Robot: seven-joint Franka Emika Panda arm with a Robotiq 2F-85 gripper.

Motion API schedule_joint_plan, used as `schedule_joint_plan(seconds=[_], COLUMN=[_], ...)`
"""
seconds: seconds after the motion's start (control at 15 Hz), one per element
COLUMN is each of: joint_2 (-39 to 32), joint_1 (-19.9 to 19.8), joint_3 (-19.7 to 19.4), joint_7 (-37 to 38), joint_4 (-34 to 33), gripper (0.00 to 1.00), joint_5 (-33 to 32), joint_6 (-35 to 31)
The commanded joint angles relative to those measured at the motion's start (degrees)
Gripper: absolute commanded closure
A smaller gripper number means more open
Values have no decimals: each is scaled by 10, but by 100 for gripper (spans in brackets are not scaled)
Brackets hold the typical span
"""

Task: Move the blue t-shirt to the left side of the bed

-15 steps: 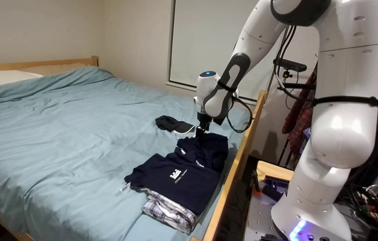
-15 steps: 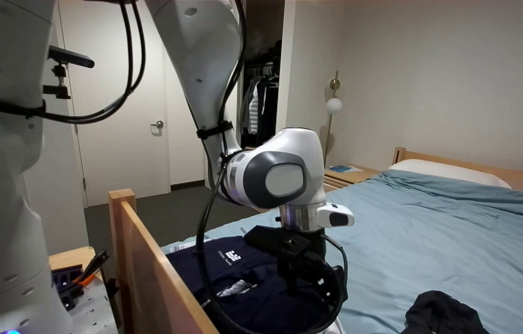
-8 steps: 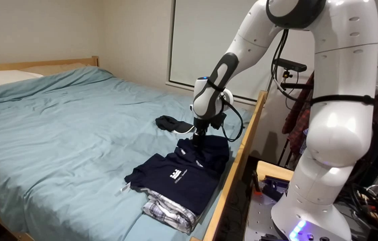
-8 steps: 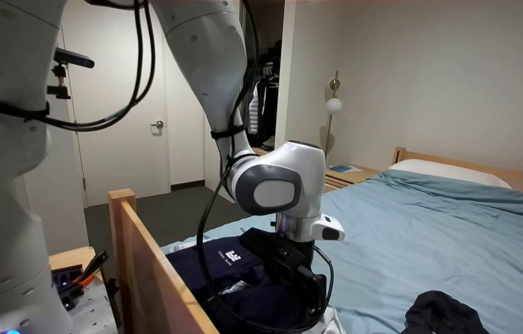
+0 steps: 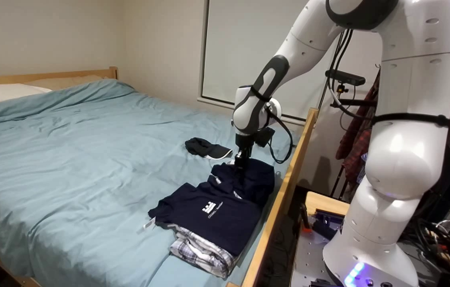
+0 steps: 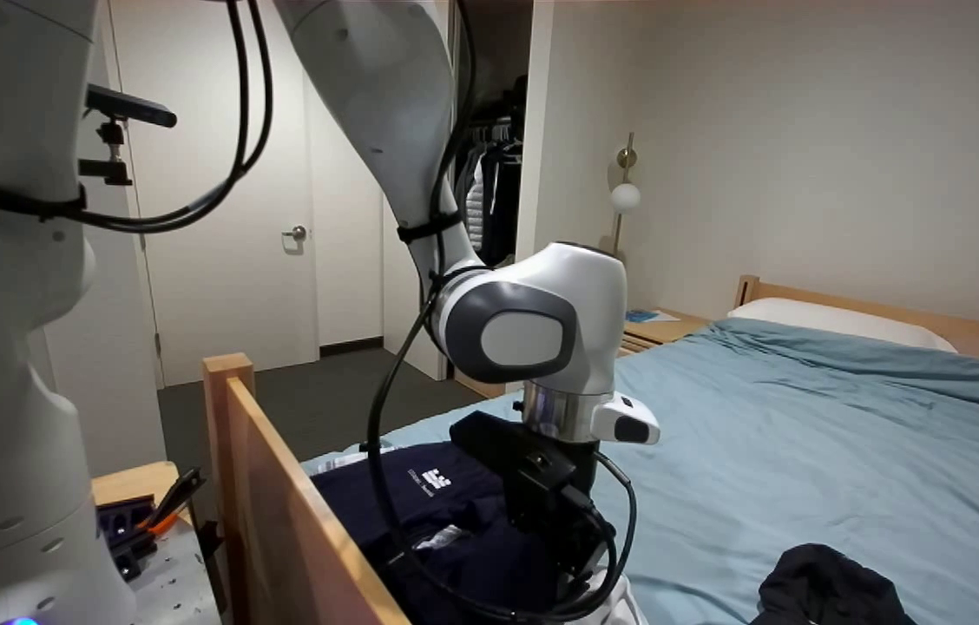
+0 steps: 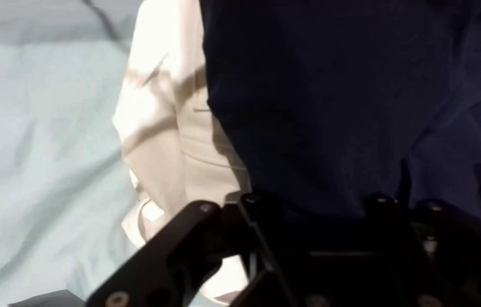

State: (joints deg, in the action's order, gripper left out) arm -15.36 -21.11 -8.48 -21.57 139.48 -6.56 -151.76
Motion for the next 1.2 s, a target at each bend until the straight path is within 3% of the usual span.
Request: schedule_joint_plan(seconds=[0.0, 0.2, 0.53, 0.87, 1.13], joint_2=[7, 4, 21, 39, 1], joint_1=[13, 21, 55, 108, 136], joint_3=[-2, 15, 30, 34, 81], joint_7=[-25, -48, -53, -50, -107], joint_4=[-4, -22, -96, -215, -316], gripper=[86, 94, 91, 91, 91], joint_5=[7, 16, -10, -67, -29], joint_6=[12, -5, 1, 24, 47])
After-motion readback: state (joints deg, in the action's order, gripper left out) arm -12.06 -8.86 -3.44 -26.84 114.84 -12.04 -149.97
